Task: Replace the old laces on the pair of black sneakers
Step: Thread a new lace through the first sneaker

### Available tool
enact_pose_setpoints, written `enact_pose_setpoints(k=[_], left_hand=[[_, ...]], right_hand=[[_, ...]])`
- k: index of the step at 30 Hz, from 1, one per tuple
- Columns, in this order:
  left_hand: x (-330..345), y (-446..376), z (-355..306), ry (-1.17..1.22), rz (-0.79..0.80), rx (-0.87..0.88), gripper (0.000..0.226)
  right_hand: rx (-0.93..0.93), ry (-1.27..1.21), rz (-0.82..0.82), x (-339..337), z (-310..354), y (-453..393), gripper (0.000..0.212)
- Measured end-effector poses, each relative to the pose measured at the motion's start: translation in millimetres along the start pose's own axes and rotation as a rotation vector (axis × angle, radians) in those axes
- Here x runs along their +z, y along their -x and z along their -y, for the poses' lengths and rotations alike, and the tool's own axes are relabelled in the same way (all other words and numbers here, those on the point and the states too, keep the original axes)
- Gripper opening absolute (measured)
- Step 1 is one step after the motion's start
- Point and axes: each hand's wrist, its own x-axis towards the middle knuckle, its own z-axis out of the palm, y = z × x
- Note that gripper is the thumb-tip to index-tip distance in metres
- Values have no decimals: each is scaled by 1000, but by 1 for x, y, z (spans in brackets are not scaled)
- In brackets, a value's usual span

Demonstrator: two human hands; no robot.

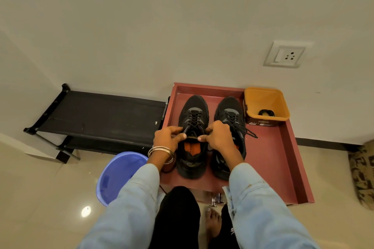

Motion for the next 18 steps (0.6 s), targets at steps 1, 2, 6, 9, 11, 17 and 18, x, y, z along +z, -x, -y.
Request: enact_pose_setpoints(k=[1, 2, 6, 9, 11, 17, 18], left_hand=[[-4, 0, 1, -23, -3, -7, 32], [-8, 0, 0, -59, 4, -14, 27], [-21, -2, -10, -244, 18, 2, 13], [-32, -6, -23, -132, 13, -38, 14], [-41, -2, -37, 220, 28, -107, 19], [-72, 16, -90, 598, 157, -85, 22], [-77, 20, -97, 618, 163, -49, 24]], right_hand=[[22, -18, 7, -2, 0, 1, 48], [39, -45, 11, -5, 1, 2, 45], [113, -205, -3, -15, 1, 4, 10], [147, -457, 13, -32, 8, 13, 12], [139, -617, 33, -46, 16, 23, 11], [-18, -775, 157, -90, 54, 47, 26], [-54, -801, 161, -97, 60, 51, 31]])
